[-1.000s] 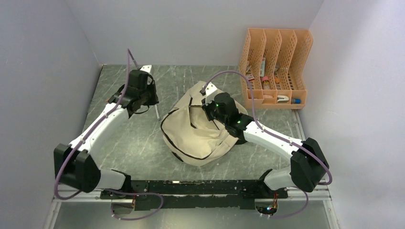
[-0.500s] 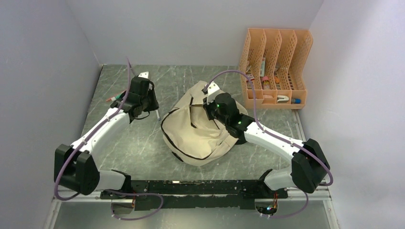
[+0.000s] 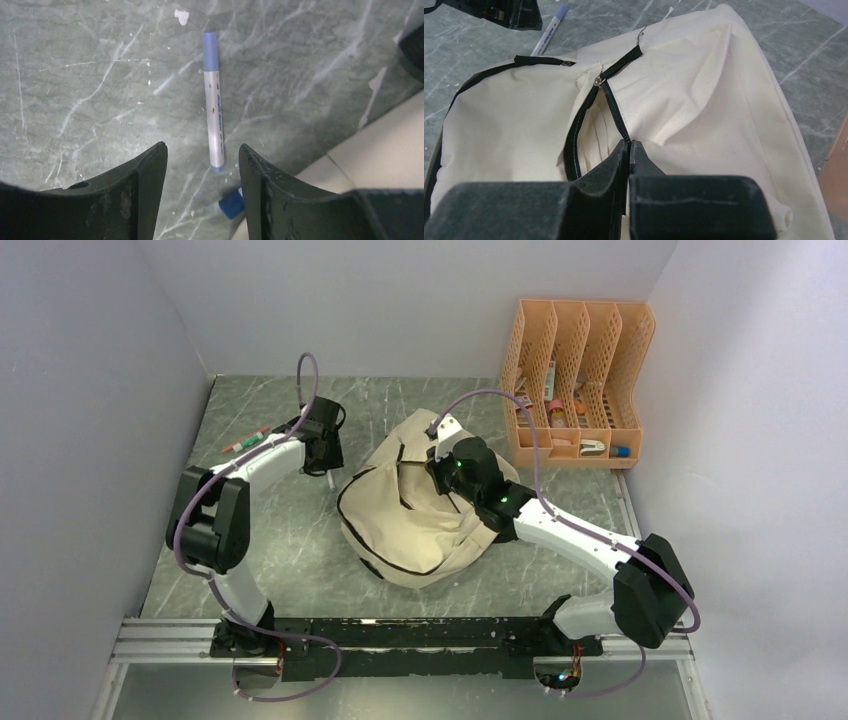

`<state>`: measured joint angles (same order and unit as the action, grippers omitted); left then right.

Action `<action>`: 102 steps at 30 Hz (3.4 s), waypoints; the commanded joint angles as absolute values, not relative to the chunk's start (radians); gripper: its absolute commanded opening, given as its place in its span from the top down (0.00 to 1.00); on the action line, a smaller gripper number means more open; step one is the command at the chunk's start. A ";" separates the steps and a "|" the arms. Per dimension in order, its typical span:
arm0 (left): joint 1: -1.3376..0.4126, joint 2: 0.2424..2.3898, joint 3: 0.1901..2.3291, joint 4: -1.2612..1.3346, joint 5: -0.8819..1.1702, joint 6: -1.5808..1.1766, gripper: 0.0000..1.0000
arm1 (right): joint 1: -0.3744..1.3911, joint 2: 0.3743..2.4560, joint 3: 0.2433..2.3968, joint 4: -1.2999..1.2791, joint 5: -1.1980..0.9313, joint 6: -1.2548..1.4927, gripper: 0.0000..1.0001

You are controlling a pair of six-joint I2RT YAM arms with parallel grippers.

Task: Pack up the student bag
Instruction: Pick up the stationery from the center of the board, then place the stationery in the student bag.

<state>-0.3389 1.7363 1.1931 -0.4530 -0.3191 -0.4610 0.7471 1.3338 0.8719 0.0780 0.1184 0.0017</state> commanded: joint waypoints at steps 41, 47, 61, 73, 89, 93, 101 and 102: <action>-0.283 1.950 1.165 -0.422 -0.230 -0.534 0.66 | 0.747 1.316 0.862 0.122 0.081 0.028 0.99; -0.275 1.925 1.155 -0.418 -0.216 -0.524 0.86 | 0.746 1.321 0.868 0.117 0.078 0.029 0.99; -0.275 1.668 1.159 -0.431 -0.186 -0.474 0.90 | 0.746 1.332 0.884 0.109 0.077 0.030 1.00; -0.391 1.290 0.940 -0.279 0.137 -0.535 0.92 | 0.746 1.281 0.870 0.156 0.176 0.051 1.00; -0.716 1.205 0.778 -0.041 0.207 -0.680 0.93 | 0.746 1.274 0.885 0.153 0.180 0.094 1.00; -0.732 1.292 0.801 0.024 0.203 -0.699 0.94 | 0.746 1.266 0.883 0.144 0.174 0.101 1.00; -0.732 1.429 0.874 0.078 0.181 -0.745 0.94 | 0.747 1.247 0.868 0.142 0.160 0.119 1.00; -0.733 1.447 0.889 0.089 0.181 -0.748 0.95 | 0.746 1.246 0.866 0.143 0.158 0.122 1.00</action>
